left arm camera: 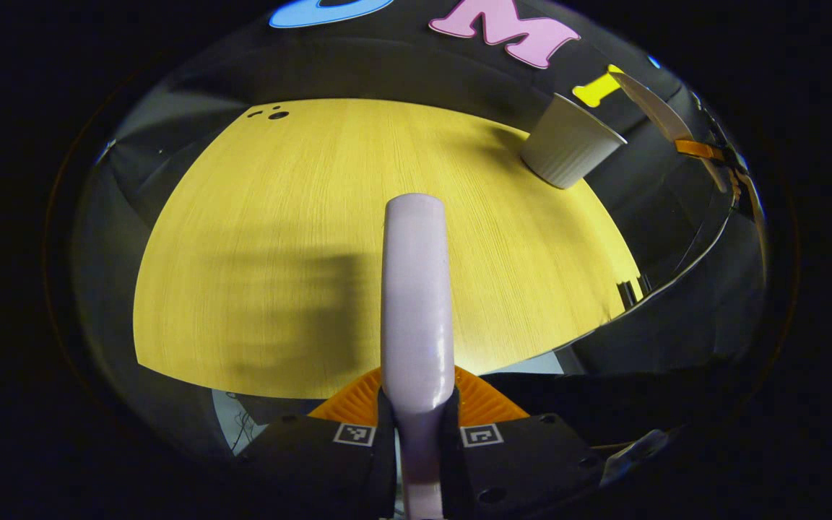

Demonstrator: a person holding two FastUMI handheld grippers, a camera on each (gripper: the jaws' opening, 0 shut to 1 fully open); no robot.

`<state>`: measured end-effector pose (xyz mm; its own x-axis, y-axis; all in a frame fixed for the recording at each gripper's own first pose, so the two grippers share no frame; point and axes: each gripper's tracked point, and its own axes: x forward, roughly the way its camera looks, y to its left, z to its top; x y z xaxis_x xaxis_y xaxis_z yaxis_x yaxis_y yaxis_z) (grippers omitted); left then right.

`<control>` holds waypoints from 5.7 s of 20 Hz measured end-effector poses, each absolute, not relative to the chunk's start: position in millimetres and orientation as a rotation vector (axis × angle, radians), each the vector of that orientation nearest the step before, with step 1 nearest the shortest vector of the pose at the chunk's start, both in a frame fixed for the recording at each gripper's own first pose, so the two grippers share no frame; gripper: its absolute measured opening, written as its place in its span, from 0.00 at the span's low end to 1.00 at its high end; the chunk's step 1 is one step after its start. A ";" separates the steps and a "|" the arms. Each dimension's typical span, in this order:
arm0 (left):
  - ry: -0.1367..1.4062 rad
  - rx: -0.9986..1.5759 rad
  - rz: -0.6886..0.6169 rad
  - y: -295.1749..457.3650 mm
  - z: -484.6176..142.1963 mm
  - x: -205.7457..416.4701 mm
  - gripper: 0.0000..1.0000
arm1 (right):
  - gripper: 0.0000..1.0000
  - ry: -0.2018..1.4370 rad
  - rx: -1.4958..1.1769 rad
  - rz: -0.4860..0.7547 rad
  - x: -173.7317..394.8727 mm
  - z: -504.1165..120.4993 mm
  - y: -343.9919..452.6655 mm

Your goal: Pick up the small broom and dustpan from the desktop, sweep the trash into the dustpan with the broom, and then empty the trash into the garbage bin.

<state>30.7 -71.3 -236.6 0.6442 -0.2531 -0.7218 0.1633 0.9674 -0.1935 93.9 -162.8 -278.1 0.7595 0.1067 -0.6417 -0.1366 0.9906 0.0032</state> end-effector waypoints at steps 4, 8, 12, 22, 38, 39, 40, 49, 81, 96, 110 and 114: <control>0.817 -0.122 -0.223 -76.3 -224.3 51.4 0.29 | 0.35 0.710 -0.050 0.045 96.5 -278.0 -179.5; 0.826 -0.129 -0.222 -83.3 -221.1 64.7 0.29 | 0.35 0.697 -0.083 -0.026 113.0 -273.4 -194.7; 0.831 -0.128 -0.218 -86.9 -221.0 76.8 0.29 | 0.35 0.693 -0.189 -0.109 108.8 -274.0 -203.5; 0.834 -0.175 -0.184 -79.2 -223.9 88.0 0.31 | 0.35 0.599 -0.535 -0.268 117.8 -256.8 -219.7; 0.863 -0.204 -0.150 -81.3 -235.1 75.1 0.28 | 0.35 0.475 -1.180 -0.290 122.7 -214.0 -241.6; 0.865 -0.207 -0.148 -82.7 -236.6 74.2 0.29 | 0.35 0.474 -1.213 -0.284 124.8 -211.7 -238.7; 0.868 -0.210 -0.146 -83.6 -238.9 72.1 0.29 | 0.30 0.470 -1.251 -0.277 126.4 -208.1 -236.3; 0.868 -0.279 -0.165 -104.6 -243.2 68.2 0.29 | 0.35 0.498 -1.474 -0.186 129.5 -202.7 -222.5; 0.704 -0.298 -0.069 -60.7 -207.4 60.8 0.28 | 0.35 0.511 -0.167 -0.245 132.7 -188.1 -205.2; 0.714 -0.206 -0.143 -34.6 -226.5 78.6 0.28 | 0.35 0.548 0.076 0.058 50.0 -232.8 15.1; 0.803 -0.104 -0.096 -42.9 -250.6 138.6 0.29 | 0.31 0.918 0.114 0.134 25.6 -441.3 87.6; 0.843 -0.051 -0.070 -44.2 -261.3 161.1 0.28 | 0.35 1.013 0.130 0.139 29.1 -487.1 92.9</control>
<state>161.1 -44.2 -261.3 0.6632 -0.0824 -0.7439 0.0416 0.9964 -0.0732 29.1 92.9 -487.1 0.5217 0.1758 -0.8348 -0.0556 0.9835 0.1723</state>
